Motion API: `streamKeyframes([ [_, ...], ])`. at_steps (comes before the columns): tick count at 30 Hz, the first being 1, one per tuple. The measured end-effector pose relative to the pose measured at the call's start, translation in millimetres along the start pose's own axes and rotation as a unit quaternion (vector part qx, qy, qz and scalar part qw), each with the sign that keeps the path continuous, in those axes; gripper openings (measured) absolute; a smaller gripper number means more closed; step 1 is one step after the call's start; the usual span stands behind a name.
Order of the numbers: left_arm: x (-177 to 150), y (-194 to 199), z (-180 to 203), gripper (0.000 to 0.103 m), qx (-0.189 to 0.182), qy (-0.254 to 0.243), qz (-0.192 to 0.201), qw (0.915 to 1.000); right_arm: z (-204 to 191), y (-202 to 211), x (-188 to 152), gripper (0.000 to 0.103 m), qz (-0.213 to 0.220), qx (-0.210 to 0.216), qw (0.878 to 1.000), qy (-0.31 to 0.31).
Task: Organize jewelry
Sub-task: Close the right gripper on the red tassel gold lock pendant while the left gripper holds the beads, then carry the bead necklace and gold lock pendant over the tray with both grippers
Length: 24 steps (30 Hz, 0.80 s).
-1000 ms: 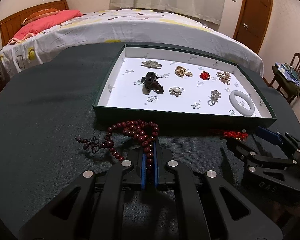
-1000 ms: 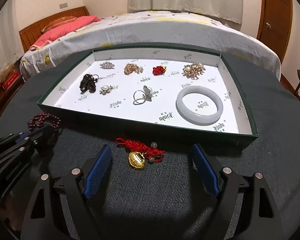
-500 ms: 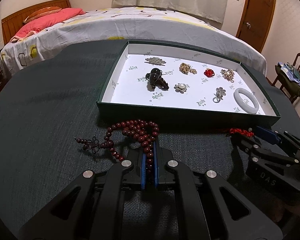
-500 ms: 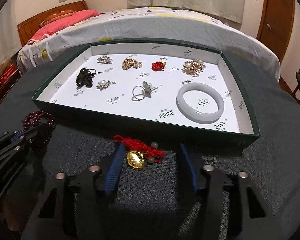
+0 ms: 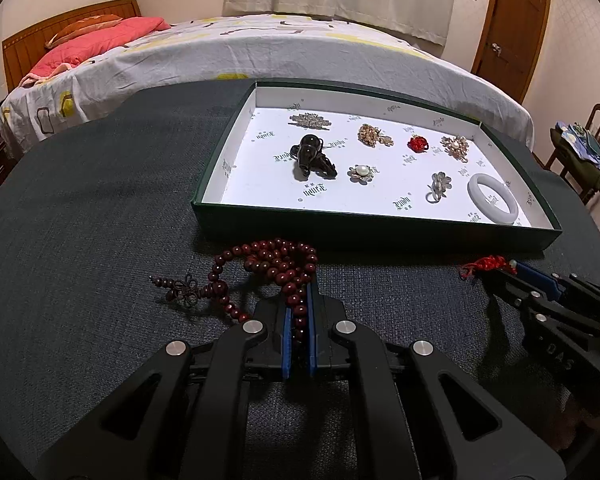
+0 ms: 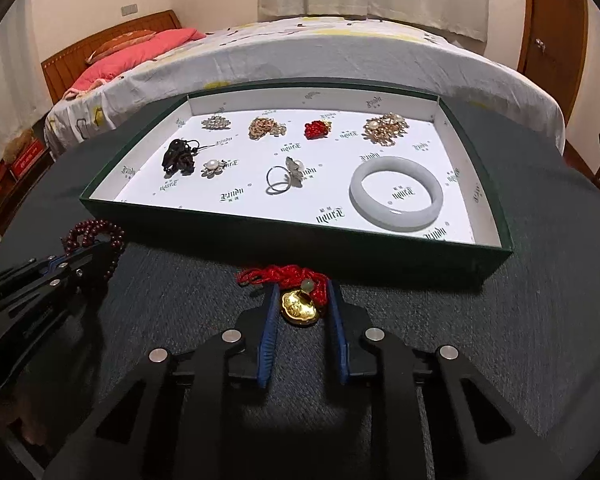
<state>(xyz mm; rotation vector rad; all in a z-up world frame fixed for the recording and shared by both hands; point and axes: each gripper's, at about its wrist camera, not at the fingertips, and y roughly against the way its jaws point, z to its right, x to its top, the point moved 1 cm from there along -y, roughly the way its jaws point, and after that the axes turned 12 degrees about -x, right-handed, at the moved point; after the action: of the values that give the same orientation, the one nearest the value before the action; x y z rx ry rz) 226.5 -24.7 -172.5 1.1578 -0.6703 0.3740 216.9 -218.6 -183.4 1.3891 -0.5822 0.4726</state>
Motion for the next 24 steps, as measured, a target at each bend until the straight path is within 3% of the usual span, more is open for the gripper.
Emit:
streamKeyframes([
  [24,2.1,4.3,6.8,0.006,-0.013,-0.001,0.006,0.9999,16.7,19.4,-6.3,0.023,0.023,0.009,0.999,-0.025],
])
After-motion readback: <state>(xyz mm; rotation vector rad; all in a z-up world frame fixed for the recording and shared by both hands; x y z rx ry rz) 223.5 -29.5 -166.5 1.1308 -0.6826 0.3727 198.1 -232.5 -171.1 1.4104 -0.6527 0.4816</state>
